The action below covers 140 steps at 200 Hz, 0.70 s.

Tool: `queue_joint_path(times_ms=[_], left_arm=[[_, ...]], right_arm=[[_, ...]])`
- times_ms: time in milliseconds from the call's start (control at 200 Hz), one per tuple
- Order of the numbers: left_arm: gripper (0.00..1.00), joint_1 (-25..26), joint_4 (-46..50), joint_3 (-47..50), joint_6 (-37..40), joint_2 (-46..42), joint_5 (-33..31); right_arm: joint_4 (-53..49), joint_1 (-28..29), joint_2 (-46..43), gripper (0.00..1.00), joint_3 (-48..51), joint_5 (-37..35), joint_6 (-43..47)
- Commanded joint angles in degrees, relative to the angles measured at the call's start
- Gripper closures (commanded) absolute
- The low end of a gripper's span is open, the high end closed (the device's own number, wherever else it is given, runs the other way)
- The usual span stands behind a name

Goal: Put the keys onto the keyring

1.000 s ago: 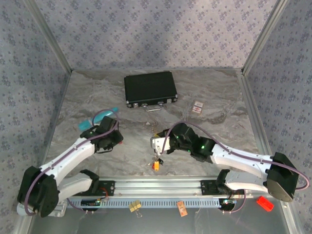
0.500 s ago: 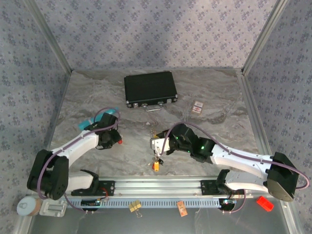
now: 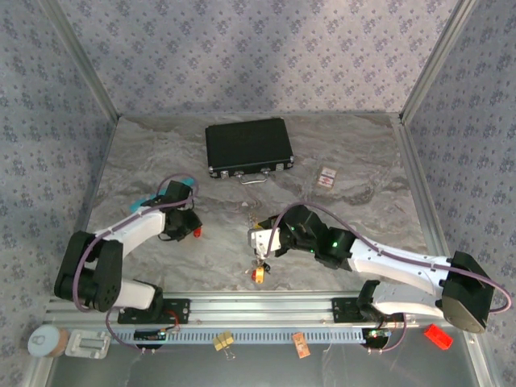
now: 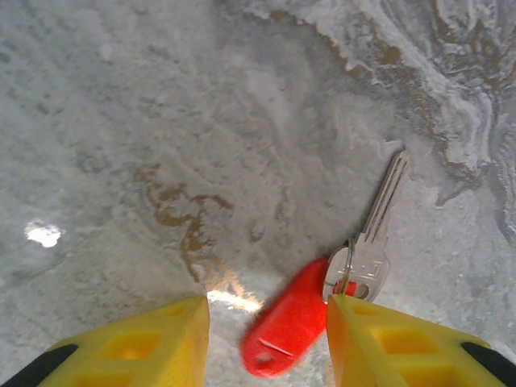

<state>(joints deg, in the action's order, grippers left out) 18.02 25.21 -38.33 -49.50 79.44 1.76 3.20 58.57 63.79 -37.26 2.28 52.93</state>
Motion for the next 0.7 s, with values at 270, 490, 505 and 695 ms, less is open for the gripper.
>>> queue_joint_path(times_ms=[270,490,505,695], left_arm=[[0.63,-0.71,2.15,-3.42,1.33,-0.97,0.61],[0.6,-0.6,5.0,-4.44,1.93,-3.82,-1.81],[0.6,-0.55,5.03,-4.66,2.07,-3.63,-1.83],[0.62,-0.53,3.82,-7.68,3.26,1.36,0.12]], right_arm=[[0.48,0.52,-0.68,1.0,-0.21,-0.53,-1.34],[0.67,0.56,-0.34,1.0,-0.21,-0.37,-1.5],[0.68,0.53,-0.27,1.0,-0.27,-0.31,-1.5],[0.46,0.53,-0.16,1.0,-0.52,-0.17,-1.44]])
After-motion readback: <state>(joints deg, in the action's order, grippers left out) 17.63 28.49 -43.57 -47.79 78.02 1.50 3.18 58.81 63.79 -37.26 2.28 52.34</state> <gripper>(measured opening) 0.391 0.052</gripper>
